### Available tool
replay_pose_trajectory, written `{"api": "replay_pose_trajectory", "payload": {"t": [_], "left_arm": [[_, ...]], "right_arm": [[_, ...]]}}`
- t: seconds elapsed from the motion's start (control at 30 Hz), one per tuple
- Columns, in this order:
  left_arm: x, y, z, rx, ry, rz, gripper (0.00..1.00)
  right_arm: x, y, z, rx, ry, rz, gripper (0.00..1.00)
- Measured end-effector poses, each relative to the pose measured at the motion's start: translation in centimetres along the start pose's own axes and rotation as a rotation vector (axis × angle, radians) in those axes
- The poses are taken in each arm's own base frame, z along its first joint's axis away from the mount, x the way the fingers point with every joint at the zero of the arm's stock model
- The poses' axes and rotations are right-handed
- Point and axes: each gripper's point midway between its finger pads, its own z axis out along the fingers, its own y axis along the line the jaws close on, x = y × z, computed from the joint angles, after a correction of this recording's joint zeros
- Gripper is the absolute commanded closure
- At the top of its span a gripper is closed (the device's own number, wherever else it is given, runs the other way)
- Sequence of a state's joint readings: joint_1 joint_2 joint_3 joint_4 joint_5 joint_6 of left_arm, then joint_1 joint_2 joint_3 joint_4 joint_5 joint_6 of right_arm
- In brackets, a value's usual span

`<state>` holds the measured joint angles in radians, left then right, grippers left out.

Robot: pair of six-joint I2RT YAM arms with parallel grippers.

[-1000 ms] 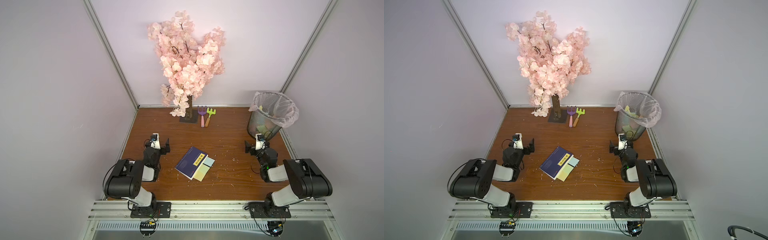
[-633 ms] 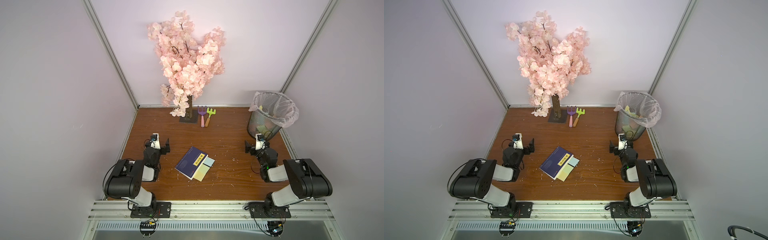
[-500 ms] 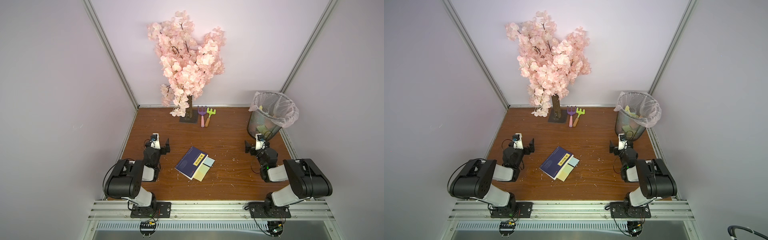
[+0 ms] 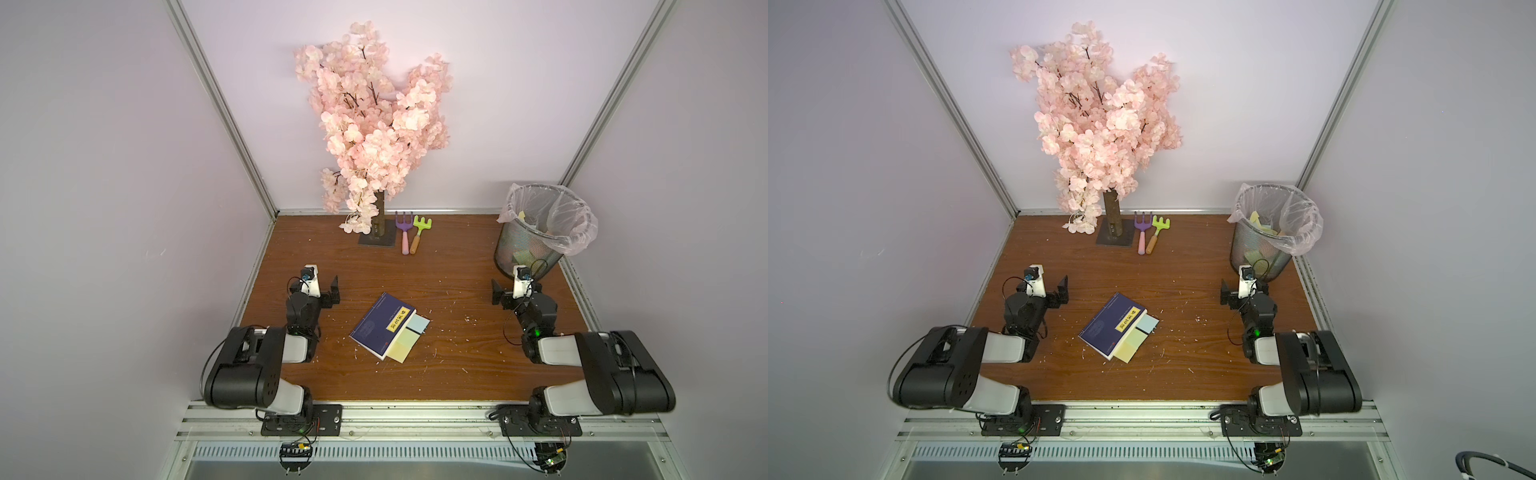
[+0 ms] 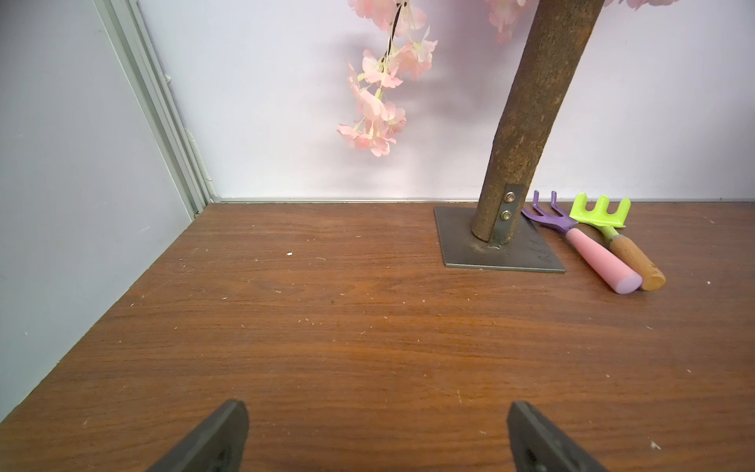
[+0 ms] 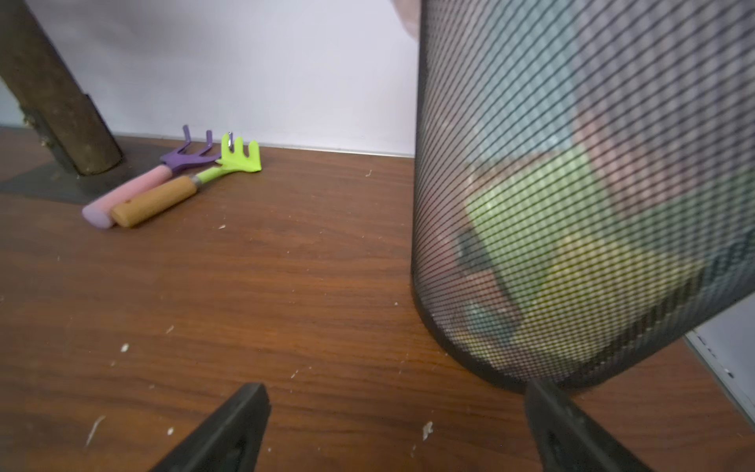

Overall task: Peel off the used sticky note
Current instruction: Adjust the book at the center of the board.

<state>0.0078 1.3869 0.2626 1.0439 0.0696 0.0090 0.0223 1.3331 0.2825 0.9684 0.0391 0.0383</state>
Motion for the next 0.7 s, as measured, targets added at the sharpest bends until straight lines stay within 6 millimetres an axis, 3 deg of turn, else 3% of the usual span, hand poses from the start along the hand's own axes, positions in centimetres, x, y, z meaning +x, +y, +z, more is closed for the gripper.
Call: {"api": "replay_pose_trajectory", "payload": {"t": [0.17, 0.27, 0.33, 0.47, 0.57, 0.7], "left_arm": [[-9.4, -1.5, 2.2, 0.095, -0.018, 0.083, 0.02], [-11.6, -2.6, 3.2, 0.166, 0.062, 0.155, 0.00], [-9.5, -3.2, 3.1, 0.200, 0.184, 0.205, 0.05], [-1.6, -3.7, 1.2, 0.224, 0.459, 0.310, 0.11], [4.4, -3.8, -1.5, 0.245, 0.642, 0.401, 0.16], [9.7, -2.9, -4.4, 0.251, 0.806, 0.475, 0.22]], "right_arm": [[-8.8, -1.2, -0.9, 0.059, -0.109, 0.268, 0.01], [-9.5, -0.6, -1.7, -0.003, -0.124, 0.447, 0.01], [-7.3, 0.7, -2.0, -0.081, -0.063, 0.551, 0.01], [-3.4, 4.4, -1.2, -0.175, 0.160, 0.600, 0.01], [-3.6, 9.6, -1.6, -0.286, 0.265, 0.539, 0.01], [-4.4, 16.2, -3.8, -0.456, 0.333, 0.456, 0.02]]}}
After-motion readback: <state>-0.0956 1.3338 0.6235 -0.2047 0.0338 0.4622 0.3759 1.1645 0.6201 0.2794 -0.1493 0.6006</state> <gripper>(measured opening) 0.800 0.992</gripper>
